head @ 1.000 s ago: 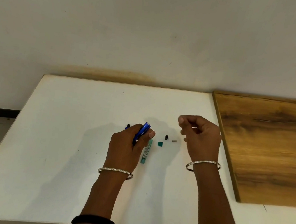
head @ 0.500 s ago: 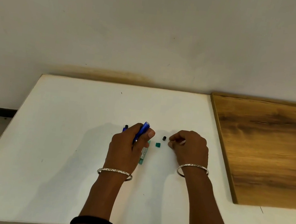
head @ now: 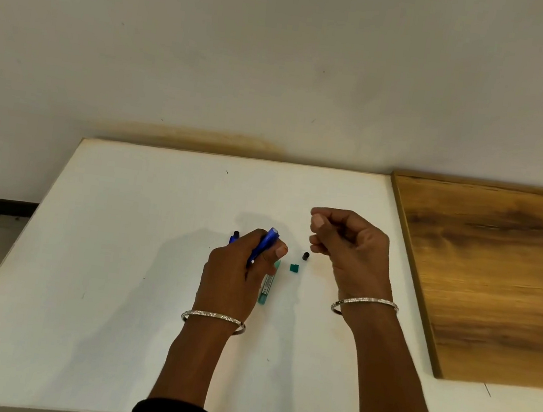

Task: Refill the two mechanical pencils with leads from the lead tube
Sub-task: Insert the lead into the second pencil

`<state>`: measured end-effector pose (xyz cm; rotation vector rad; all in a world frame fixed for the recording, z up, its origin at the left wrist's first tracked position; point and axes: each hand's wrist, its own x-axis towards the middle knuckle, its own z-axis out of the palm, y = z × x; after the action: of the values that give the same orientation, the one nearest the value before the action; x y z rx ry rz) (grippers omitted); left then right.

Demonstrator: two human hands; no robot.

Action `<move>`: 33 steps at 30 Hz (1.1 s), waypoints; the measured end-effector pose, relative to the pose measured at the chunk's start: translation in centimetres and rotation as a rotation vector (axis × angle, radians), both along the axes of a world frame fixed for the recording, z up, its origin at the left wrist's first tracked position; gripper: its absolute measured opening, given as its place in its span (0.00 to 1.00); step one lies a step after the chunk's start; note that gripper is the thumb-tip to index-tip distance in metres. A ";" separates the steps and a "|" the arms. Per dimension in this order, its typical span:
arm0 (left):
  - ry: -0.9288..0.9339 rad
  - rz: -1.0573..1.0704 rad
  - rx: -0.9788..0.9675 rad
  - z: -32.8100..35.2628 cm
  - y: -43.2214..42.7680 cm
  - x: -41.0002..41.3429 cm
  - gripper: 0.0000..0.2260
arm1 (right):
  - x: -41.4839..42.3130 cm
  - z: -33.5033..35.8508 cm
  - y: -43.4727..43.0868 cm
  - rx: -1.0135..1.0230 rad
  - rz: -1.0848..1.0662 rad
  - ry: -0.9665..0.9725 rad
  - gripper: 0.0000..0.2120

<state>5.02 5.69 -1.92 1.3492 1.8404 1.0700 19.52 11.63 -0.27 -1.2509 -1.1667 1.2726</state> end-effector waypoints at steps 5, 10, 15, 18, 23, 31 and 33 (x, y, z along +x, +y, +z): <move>0.091 -0.015 0.005 -0.1 -0.1 -0.1 0.19 | -1.0 0.2 -0.6 0.025 0.242 0.054 0.07; 0.148 -0.004 -0.018 -0.2 0.0 -0.2 0.17 | -0.9 -0.1 -0.4 0.060 0.293 -0.030 0.08; 0.208 -0.026 -0.035 -0.3 0.0 -0.2 0.17 | -0.8 -0.1 -0.3 0.063 0.254 -0.011 0.09; 0.245 -0.040 -0.032 -0.2 0.0 -0.2 0.16 | -0.6 -0.2 -0.2 0.050 0.249 0.011 0.10; 0.298 -0.065 -0.052 -0.3 0.0 -0.1 0.16 | -0.2 -0.2 -0.1 0.079 0.270 -0.085 0.09; 0.461 -0.122 -0.093 -0.5 0.0 0.1 0.16 | 0.9 0.5 0.0 0.108 0.351 -0.262 0.08; 0.520 -0.134 -0.094 -0.6 0.0 0.1 0.15 | 1.0 0.7 0.0 0.111 0.367 -0.322 0.08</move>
<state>5.16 5.68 -2.48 1.7837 2.0878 0.5859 20.48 11.65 0.42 -1.2248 -1.7374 1.2735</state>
